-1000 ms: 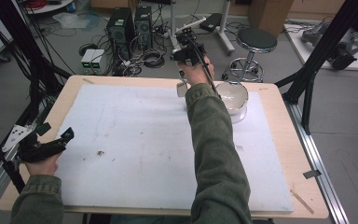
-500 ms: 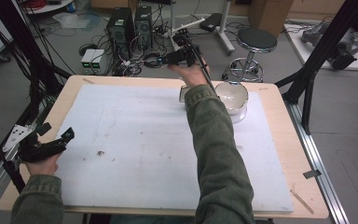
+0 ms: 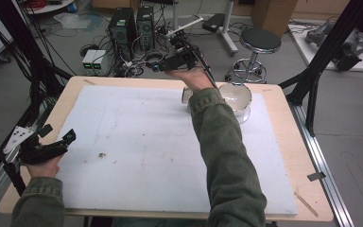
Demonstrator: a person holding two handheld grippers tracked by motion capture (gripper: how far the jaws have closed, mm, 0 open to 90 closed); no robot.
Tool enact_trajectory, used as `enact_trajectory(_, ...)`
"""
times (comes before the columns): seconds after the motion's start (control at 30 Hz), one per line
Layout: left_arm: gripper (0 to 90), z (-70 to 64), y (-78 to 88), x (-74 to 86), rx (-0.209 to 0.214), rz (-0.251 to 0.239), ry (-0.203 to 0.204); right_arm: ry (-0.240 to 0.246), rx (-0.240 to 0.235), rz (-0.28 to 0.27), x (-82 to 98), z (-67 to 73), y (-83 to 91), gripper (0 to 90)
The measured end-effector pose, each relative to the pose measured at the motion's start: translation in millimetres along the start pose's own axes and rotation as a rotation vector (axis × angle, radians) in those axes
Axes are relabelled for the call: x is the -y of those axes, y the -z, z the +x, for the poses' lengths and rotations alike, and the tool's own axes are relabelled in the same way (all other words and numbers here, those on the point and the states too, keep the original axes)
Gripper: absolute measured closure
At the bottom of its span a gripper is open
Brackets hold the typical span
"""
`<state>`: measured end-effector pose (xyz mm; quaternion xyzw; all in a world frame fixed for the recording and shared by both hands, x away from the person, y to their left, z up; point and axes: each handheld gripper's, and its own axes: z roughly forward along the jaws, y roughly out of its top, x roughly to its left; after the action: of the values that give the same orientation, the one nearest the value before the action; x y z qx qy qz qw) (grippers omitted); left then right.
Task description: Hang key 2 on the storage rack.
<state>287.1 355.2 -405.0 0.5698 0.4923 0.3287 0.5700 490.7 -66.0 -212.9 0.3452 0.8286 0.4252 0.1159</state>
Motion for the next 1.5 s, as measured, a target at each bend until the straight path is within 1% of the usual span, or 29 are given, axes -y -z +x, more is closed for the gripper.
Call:
enact_trajectory(0.23, 1.8, -0.8, 0.1, -0.1, 0.000, -0.001, 0.002, 0.023, 0.002, 0.003, 6.9, 9.9, 12.1, 0.5)
enact_trajectory(0.4, 1.8, -1.0, 0.1, -0.1, -0.001, 0.000, 0.002, 0.017, 0.025, 0.011, 16.8, 11.4, 21.8, 0.5)
enact_trajectory(0.43, 1.8, -1.0, 0.1, -0.1, -0.001, 0.001, 0.002, 0.010, 0.035, 0.023, 18.3, 12.2, 23.4, 0.5)
enact_trajectory(0.47, 1.8, -1.1, 0.1, -0.1, -0.001, 0.000, 0.001, 0.010, 0.053, 0.023, 19.8, 12.9, 25.3, 0.5)
enact_trajectory(0.5, 1.8, -1.2, 0.2, -0.2, -0.001, 0.000, 0.000, 0.010, 0.061, 0.020, 20.6, 13.2, 26.8, 0.6)
enact_trajectory(0.77, 1.8, -1.6, 0.4, -0.2, -0.001, 0.001, -0.001, 0.013, 0.076, 0.021, 35.3, 18.4, 35.2, 0.6)
enact_trajectory(1.0, 1.8, -1.9, 0.7, -0.2, 0.000, 0.001, 0.002, 0.020, 0.088, 0.012, 48.0, 17.9, 40.1, 0.6)
enact_trajectory(1.1, 1.8, -1.9, 0.6, -0.3, 0.000, 0.001, 0.002, 0.014, 0.089, 0.018, 54.3, 17.2, 41.1, 0.6)
enact_trajectory(1.2, 1.8, -2.0, 0.3, -0.2, 0.001, 0.002, 0.001, 0.019, 0.097, 0.022, 58.9, 17.1, 43.0, 0.6)
enact_trajectory(1.33, 1.8, -2.3, -0.3, -0.1, 0.002, 0.001, 0.003, 0.015, 0.097, 0.014, 65.5, 17.3, 47.9, 0.6)
enact_trajectory(1.43, 1.8, -2.6, -0.6, -0.2, 0.005, 0.000, 0.004, 0.005, 0.094, 0.017, 72.9, 15.6, 51.1, 0.6)
enact_trajectory(1.5, 1.8, -3.0, -0.9, -0.2, 0.003, -0.001, 0.007, 0.006, 0.096, 0.030, 77.7, 14.6, 53.4, 0.6)
